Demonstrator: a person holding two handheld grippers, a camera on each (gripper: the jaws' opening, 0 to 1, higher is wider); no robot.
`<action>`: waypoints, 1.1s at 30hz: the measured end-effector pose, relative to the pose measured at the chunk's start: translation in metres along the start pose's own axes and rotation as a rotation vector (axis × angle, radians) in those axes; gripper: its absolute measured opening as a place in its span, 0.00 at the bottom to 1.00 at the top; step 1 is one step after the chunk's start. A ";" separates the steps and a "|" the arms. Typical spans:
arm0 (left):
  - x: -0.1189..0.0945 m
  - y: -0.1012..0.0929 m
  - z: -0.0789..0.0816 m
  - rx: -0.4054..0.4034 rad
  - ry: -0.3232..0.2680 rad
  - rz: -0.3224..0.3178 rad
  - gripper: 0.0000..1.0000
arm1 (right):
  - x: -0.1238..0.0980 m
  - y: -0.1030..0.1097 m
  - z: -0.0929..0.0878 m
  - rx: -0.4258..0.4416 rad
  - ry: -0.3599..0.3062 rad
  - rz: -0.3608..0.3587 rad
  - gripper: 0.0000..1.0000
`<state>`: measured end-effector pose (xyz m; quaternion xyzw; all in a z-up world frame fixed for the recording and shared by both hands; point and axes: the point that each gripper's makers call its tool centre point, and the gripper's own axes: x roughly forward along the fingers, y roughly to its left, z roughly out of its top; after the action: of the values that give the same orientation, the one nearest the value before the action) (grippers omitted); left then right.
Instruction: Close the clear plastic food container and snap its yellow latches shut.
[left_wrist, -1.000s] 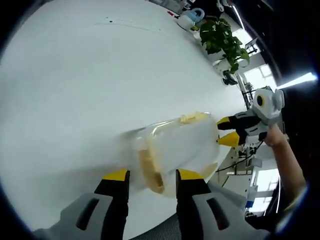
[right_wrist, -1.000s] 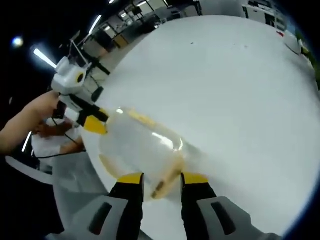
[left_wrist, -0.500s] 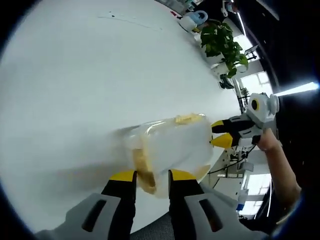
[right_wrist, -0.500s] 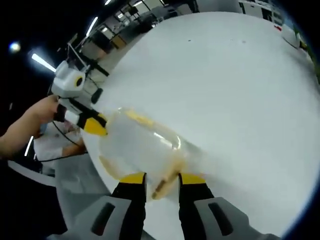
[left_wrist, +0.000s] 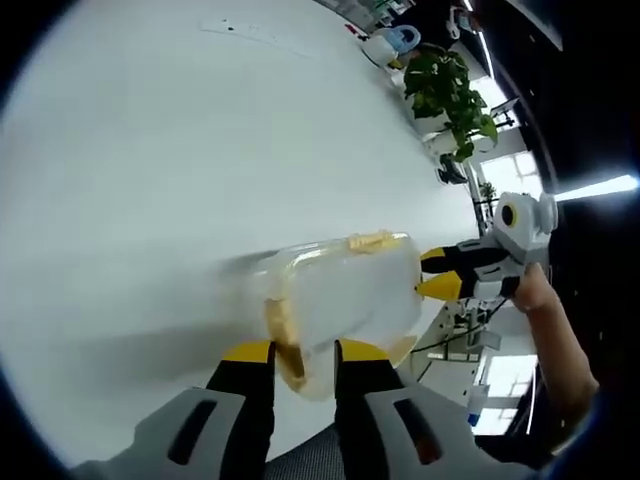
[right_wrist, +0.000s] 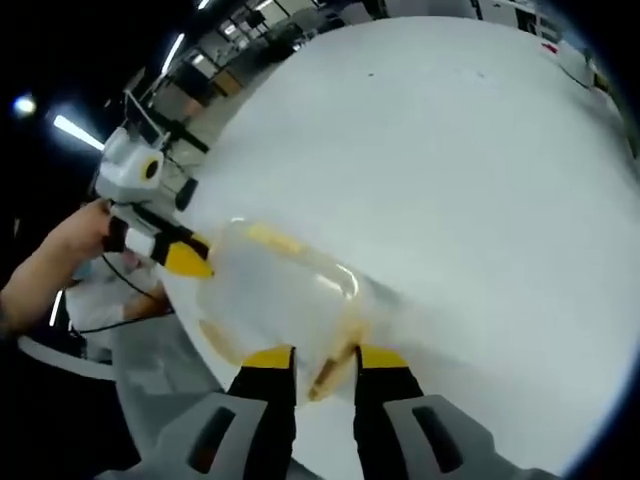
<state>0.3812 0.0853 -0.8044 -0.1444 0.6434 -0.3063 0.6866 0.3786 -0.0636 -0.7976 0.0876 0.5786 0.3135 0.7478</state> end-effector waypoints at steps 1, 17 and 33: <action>0.002 0.000 0.000 -0.015 -0.002 0.000 0.21 | 0.000 0.000 0.000 0.001 0.001 0.001 0.17; -0.003 -0.003 -0.009 0.001 0.004 0.034 0.22 | 0.003 -0.003 0.000 0.183 -0.042 0.017 0.14; -0.004 0.003 -0.003 -0.022 -0.038 0.007 0.25 | 0.002 -0.002 0.000 0.126 -0.049 0.046 0.17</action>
<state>0.3792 0.0908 -0.8037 -0.1556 0.6340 -0.2941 0.6981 0.3797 -0.0641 -0.8001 0.1556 0.5764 0.2915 0.7474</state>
